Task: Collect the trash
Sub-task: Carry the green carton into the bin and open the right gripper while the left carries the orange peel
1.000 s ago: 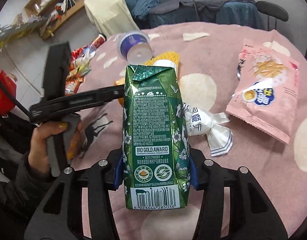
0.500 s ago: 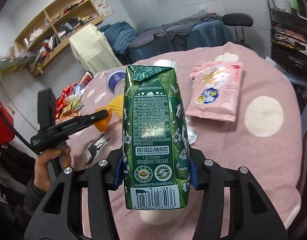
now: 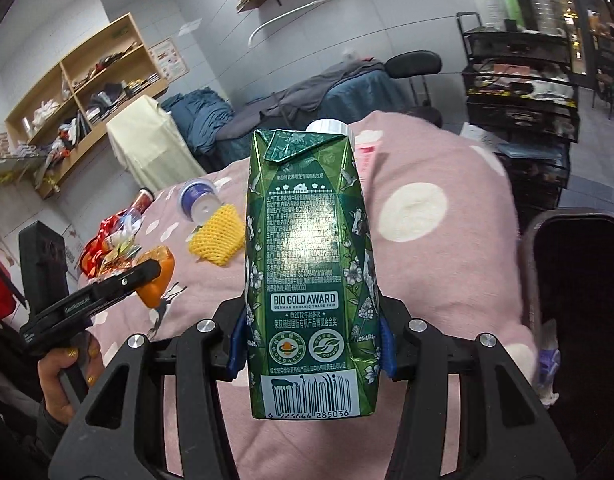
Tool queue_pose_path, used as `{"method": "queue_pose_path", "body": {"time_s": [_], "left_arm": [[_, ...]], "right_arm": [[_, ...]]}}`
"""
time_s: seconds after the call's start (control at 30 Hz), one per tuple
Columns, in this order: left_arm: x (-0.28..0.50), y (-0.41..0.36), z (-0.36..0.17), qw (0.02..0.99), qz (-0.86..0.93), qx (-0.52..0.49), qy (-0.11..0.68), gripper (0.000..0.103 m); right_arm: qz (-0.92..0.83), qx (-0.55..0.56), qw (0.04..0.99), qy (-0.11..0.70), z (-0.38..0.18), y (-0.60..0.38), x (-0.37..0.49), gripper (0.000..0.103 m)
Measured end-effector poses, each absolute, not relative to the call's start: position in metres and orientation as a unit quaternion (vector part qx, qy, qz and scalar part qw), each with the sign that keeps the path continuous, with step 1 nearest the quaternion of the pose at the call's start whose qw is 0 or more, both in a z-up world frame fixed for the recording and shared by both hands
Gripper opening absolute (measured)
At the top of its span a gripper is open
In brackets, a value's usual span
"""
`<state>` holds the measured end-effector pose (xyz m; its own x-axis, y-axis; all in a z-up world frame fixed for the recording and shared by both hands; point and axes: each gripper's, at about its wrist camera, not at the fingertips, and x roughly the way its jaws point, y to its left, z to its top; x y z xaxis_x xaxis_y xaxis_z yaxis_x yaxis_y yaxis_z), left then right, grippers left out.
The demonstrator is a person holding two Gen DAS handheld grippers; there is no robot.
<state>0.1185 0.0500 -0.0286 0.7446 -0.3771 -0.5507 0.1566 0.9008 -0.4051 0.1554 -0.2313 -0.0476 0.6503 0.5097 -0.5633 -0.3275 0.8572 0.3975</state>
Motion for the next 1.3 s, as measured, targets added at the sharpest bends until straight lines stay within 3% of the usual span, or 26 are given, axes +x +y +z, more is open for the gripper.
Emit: {"method": "queue_pose_path", "body": {"time_s": [0.57,1.17,1.2,1.3], "left_arm": [[0.129,-0.088,-0.028,0.884,-0.299,-0.109,0.343,0.039],[0.137,-0.165,-0.041,0.851,-0.36,-0.061,0.377,0.039],[0.137,-0.167,-0.042,0.85,-0.362,-0.06,0.378,0.039],[0.137,-0.175,-0.043,0.848,-0.365,-0.053,0.38,0.039]], "right_arm": [[0.06,0.17,0.924,0.337,-0.073,-0.347,0.124,0.05],[-0.068,0.183,0.881,0.43,-0.153,-0.411,0.153,0.051],[-0.072,0.184,0.88,0.431,-0.155,-0.412,0.153,0.051],[-0.075,0.19,0.884,0.42,-0.154,-0.414,0.149,0.067]]}}
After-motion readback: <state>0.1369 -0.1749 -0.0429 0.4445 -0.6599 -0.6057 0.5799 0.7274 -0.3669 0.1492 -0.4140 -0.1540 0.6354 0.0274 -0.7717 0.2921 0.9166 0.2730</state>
